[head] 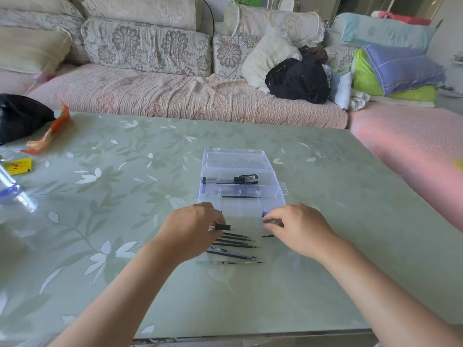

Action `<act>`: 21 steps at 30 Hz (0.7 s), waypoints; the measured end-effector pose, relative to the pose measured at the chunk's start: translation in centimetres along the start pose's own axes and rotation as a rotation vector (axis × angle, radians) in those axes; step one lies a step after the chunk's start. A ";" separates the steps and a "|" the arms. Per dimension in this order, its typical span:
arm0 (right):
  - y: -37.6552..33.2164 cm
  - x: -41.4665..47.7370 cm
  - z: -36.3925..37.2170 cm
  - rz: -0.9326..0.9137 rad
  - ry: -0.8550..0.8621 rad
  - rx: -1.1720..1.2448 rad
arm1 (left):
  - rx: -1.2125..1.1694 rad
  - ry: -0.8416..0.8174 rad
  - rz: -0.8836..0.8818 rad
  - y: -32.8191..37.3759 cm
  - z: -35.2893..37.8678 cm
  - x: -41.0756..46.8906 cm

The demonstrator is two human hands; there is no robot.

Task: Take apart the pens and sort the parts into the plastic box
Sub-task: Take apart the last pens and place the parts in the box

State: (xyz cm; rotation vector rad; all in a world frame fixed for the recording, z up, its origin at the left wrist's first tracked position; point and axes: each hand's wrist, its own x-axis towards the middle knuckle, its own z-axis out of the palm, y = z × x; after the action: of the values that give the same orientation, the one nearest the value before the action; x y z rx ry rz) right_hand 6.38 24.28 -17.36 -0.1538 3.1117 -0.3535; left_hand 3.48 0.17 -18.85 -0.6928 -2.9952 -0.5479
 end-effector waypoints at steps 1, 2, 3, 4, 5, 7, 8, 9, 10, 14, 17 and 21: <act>-0.1 0.0 -0.1 -0.006 0.022 0.007 | -0.009 0.006 0.003 -0.1 -0.2 0.0; -0.3 0.0 -0.2 -0.015 0.058 0.015 | -0.019 0.013 0.003 -0.1 -0.4 0.1; -0.5 0.2 -0.4 -0.025 0.103 0.021 | -0.029 0.021 0.001 -0.2 -0.7 0.1; -0.8 0.5 -0.5 -0.033 0.149 0.023 | -0.038 0.030 -0.001 -0.3 -0.9 0.2; -1.1 0.9 -0.7 -0.042 0.184 0.021 | -0.049 0.041 -0.005 -0.4 -1.2 0.2; -1.8 2.1 -1.0 -0.067 0.202 -0.009 | -0.079 0.059 -0.017 -0.8 -1.6 0.4; -2.1 2.7 -1.1 -0.079 0.189 -0.037 | -0.096 0.063 -0.028 -1.0 -1.7 0.5; -2.4 3.5 -1.1 -0.087 0.166 -0.071 | -0.111 0.064 -0.040 -1.2 -1.9 0.6; -2.7 4.3 -1.0 -0.091 0.136 -0.109 | -0.123 0.063 -0.049 -1.4 -1.9 0.6; -3.4 7.3 -0.9 -0.112 0.015 -0.237 | -0.171 0.058 -0.057 -1.7 -2.3 0.9; -3.9 8.8 -1.1 -0.139 -0.049 -0.263 | -0.201 0.068 -0.052 -1.8 -2.7 1.0; -4.6 9.7 -1.1 -0.145 -0.117 -0.309 | -0.191 0.088 -0.041 -2.1 -3.0 1.2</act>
State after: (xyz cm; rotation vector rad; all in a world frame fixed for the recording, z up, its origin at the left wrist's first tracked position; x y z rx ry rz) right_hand -2.86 19.13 -15.20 -0.3876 3.0237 0.1351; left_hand 1.34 -2.13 -16.62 -0.5993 -2.9070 -0.8525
